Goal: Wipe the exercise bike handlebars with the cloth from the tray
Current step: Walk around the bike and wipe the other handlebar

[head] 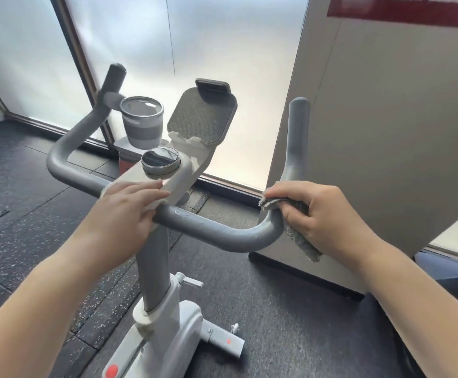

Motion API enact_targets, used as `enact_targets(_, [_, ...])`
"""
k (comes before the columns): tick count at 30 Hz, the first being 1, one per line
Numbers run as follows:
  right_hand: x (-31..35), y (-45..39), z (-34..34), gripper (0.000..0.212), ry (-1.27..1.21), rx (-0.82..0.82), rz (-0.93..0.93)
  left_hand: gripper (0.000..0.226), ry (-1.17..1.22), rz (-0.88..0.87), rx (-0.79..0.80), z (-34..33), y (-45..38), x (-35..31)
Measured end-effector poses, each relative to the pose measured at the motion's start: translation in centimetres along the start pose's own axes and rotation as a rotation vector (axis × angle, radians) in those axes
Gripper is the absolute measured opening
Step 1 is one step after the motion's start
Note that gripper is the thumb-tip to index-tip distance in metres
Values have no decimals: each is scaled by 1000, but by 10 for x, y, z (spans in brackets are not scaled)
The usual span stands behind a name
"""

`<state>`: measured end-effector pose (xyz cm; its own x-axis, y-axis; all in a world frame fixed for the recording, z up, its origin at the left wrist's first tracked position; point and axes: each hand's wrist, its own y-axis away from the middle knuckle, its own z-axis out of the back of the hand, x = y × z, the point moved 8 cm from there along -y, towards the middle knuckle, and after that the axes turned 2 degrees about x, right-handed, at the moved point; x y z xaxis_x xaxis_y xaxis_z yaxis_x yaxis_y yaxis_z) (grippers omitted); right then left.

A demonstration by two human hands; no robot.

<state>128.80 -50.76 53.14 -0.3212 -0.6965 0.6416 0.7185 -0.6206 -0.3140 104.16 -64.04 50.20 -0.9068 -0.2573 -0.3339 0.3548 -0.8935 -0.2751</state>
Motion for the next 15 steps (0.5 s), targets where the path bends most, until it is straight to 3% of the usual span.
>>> enact_targets(8, [15, 20, -15, 31, 50, -93, 10, 40, -4, -59, -31, -1, 13, 2])
enact_targets(15, [37, 45, -42, 28, 60, -301, -15, 42, 46, -80, -28, 6, 12, 9])
